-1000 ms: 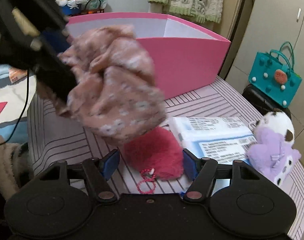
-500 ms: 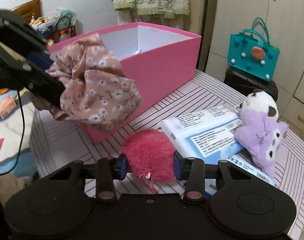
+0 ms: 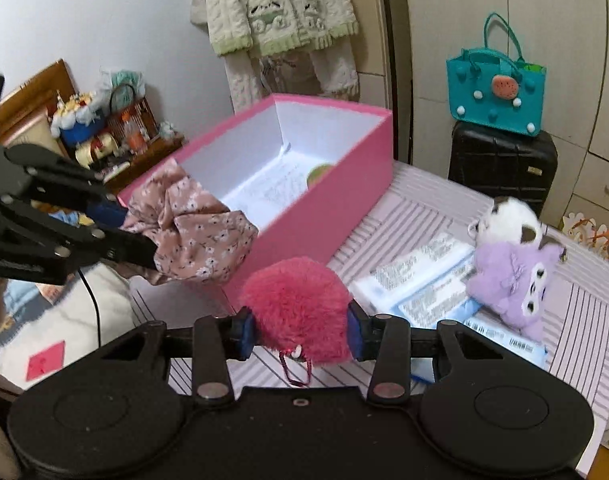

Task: Organize soft objects
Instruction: 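Carry the floral cloth and pink pompom into the pink box with both tools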

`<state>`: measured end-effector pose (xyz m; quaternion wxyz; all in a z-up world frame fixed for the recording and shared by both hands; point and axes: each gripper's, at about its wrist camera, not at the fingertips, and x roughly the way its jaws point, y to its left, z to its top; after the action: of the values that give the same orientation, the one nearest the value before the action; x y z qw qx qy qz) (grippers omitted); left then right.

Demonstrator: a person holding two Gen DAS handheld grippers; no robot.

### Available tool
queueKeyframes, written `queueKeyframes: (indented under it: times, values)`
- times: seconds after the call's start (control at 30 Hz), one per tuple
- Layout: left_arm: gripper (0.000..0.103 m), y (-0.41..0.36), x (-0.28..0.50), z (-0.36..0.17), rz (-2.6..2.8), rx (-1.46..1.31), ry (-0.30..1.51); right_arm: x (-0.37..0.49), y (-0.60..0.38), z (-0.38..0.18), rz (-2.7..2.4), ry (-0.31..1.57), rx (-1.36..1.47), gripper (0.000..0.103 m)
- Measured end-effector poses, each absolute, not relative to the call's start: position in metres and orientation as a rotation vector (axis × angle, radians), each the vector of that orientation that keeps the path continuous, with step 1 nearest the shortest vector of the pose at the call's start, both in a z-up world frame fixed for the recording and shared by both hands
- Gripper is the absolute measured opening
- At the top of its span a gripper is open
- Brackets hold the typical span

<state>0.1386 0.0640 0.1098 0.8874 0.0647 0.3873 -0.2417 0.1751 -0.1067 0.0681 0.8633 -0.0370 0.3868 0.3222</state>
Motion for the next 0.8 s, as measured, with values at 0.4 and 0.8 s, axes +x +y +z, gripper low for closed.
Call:
queueKeyframes:
  times: [0.4,0.8]
  values:
    - [0.017,0.114,0.158,0.128,-0.385,0.131,0.761,0.199,-0.067,0.118,0.746,0.741,-0.154,0.049]
    - [0.017,0.135,0.238,0.092,-0.29,0.185,0.885,0.263,-0.01,0.116,0.819,0.638,-0.279,0.049]
